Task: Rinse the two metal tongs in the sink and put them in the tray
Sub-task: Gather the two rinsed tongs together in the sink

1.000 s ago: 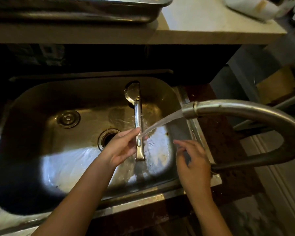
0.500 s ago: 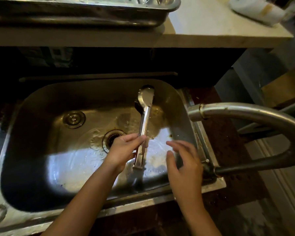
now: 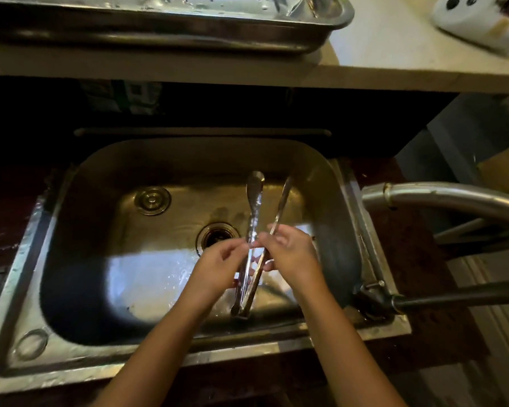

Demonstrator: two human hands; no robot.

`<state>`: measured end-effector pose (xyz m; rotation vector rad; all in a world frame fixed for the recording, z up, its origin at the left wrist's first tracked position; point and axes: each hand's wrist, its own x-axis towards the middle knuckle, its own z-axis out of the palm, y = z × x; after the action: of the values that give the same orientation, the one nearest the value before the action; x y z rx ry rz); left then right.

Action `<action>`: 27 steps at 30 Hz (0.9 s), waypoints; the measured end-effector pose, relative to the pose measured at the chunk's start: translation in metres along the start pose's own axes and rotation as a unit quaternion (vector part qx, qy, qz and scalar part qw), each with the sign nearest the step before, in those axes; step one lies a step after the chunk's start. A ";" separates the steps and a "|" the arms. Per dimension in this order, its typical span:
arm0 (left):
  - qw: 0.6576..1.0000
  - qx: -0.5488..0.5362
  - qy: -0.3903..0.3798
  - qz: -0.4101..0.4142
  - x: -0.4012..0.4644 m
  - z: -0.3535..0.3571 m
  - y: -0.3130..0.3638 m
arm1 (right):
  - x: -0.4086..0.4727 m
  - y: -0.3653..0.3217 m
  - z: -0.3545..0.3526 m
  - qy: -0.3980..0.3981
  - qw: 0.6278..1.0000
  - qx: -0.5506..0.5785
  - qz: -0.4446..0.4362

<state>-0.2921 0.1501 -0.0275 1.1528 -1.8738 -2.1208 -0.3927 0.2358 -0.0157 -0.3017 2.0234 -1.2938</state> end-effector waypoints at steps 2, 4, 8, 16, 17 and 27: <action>0.999 -0.033 -0.032 -0.022 0.001 -0.011 0.003 | 0.001 -0.003 0.006 -0.036 0.999 0.012 -0.006; 0.997 -0.049 -0.035 -0.037 0.001 -0.021 0.001 | 0.003 -0.003 0.011 -0.054 0.999 0.002 0.005; 0.988 -0.119 0.020 -0.101 -0.002 -0.038 -0.012 | 0.005 0.007 0.028 -0.116 0.984 0.060 0.119; 0.955 -0.174 0.022 -0.239 -0.016 -0.068 -0.030 | -0.008 0.014 0.065 -0.129 0.952 0.111 0.253; 0.954 -0.185 0.025 -0.233 -0.017 -0.071 -0.027 | -0.009 0.011 0.068 -0.124 0.954 0.124 0.245; 0.977 -0.121 0.034 -0.172 -0.041 -0.115 0.010 | -0.040 -0.045 0.080 -0.166 0.961 0.115 0.192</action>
<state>-0.2009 0.0749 0.0043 1.5553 -1.4183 -2.3609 -0.3181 0.1794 0.0205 -0.0105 1.5392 -1.1306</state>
